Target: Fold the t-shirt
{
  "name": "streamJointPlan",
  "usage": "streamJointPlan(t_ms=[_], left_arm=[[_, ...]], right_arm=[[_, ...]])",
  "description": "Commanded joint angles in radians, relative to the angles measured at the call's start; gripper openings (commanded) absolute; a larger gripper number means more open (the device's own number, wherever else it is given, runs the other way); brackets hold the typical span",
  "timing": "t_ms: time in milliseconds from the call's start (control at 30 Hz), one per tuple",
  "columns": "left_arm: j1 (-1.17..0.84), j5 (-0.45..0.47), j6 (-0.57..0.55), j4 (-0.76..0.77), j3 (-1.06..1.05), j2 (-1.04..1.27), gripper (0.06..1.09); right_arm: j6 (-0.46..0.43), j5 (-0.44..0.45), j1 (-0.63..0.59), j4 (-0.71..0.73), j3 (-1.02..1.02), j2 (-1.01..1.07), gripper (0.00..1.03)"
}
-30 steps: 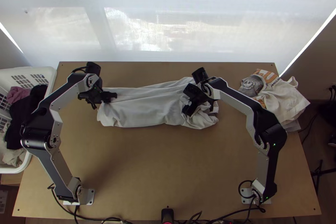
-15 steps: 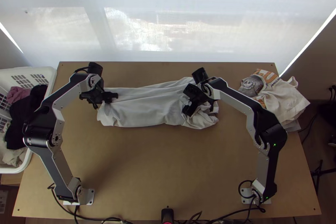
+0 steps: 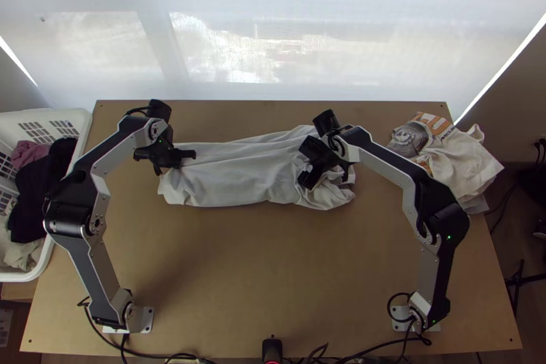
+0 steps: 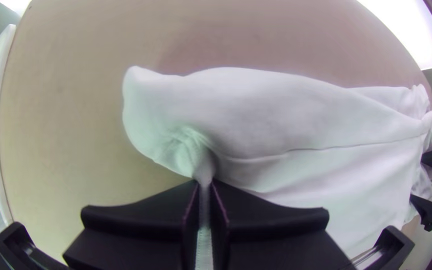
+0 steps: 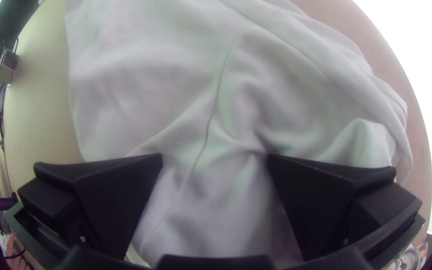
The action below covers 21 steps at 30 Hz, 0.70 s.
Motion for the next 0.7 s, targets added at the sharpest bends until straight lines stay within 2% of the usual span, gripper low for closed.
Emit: streamJointPlan(t_ms=[0,167,467,667], left_arm=[[-0.005,0.066,-0.009,-0.065,0.083,-0.033,0.09],[-0.015,0.121,-0.023,-0.144,0.203,-0.052,0.09],[-0.027,0.152,-0.027,-0.189,0.341,-0.07,0.09],[-0.051,0.224,-0.03,-0.199,0.409,-0.069,0.09]], right_arm=[[0.005,0.004,0.003,0.003,-0.005,-0.012,0.98],[0.009,0.005,0.008,0.003,-0.008,-0.019,0.98],[0.014,0.018,0.02,0.005,-0.012,-0.019,0.98],[0.017,0.048,0.035,0.023,-0.011,-0.005,0.98]])
